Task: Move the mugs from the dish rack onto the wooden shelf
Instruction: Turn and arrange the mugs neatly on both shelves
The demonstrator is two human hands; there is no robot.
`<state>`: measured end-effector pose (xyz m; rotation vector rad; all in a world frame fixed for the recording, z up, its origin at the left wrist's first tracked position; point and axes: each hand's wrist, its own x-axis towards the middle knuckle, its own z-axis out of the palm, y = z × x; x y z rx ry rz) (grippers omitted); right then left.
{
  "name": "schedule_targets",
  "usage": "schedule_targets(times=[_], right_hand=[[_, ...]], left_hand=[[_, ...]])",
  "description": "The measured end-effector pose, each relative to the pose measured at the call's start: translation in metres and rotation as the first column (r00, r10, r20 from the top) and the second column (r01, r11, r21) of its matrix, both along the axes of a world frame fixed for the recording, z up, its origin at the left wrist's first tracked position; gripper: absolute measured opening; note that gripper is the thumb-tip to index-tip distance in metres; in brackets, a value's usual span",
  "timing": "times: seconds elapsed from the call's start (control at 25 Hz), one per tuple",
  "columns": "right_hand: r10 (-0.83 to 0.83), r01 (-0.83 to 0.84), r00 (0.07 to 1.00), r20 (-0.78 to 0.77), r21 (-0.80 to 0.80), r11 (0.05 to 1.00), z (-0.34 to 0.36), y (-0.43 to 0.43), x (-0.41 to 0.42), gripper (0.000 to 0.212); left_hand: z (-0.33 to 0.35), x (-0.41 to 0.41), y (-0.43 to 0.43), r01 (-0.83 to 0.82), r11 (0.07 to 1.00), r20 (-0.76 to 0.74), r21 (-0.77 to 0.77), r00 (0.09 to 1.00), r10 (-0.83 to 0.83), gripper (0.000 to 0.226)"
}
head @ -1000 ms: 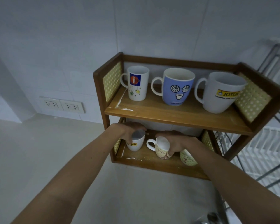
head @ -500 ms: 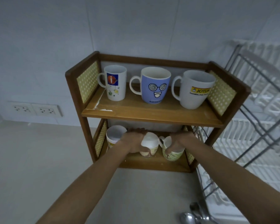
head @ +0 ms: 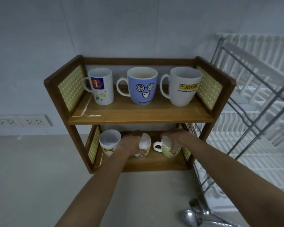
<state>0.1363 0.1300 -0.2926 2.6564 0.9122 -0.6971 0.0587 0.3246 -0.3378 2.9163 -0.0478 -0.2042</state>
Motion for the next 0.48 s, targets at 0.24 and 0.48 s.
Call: schedule_targets(times=[0.24,0.48], right_hand=[[-0.040,0.041,0.999,0.007,-0.032,0.999,0.003,-0.002,-0.009,0.090],[-0.284,0.141,0.945,0.163,0.581,0.801,-0.010,-0.029,-0.115,0.065]], left_hand=[[-0.003,-0.004,0.000,-0.013,0.994,-0.038,0.112,0.999,0.017,0.102],[-0.026,-0.105,-0.039,-0.122,0.992,0.353,-0.035,0.927,0.126,0.065]])
